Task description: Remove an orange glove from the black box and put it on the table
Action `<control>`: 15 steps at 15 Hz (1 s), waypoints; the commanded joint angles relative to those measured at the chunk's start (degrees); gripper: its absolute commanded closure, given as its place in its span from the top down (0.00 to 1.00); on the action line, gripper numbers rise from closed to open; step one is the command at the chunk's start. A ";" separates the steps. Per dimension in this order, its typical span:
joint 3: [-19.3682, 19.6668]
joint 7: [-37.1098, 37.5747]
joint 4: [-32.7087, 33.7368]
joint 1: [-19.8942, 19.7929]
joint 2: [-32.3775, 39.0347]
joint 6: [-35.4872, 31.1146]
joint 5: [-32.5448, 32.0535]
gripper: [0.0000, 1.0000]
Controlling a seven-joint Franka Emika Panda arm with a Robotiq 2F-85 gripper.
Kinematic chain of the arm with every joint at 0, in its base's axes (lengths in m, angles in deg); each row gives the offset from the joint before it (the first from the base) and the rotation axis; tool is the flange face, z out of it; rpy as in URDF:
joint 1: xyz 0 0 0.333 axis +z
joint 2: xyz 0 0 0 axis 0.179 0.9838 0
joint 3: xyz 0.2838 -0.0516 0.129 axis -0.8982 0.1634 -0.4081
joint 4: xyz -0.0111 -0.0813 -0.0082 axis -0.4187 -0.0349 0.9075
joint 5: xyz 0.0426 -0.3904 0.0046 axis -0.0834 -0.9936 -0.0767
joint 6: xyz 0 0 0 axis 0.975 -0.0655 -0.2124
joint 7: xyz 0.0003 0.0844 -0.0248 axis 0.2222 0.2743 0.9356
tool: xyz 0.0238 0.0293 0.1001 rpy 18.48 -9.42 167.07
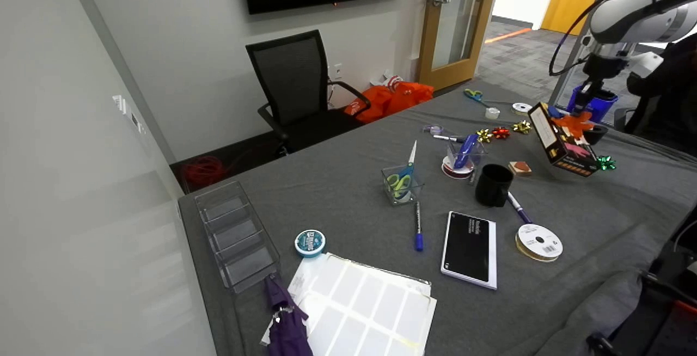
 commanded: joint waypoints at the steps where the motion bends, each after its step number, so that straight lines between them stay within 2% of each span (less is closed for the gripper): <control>1: 0.81 0.28 -0.58 0.80 -1.09 -1.09 0.13 0.00; 4: 1.49 4.84 0.01 2.09 5.20 -13.00 -2.43 0.00; 6: 0.86 6.36 -0.74 1.81 5.94 -15.37 -3.38 0.00; 7: 0.12 5.87 -1.76 1.22 4.88 -14.39 -3.31 0.00; 10: -1.95 2.11 -3.31 -0.80 -1.19 -5.21 -0.63 0.00; 15: -0.04 -2.23 0.02 -0.34 -8.03 12.18 4.27 0.00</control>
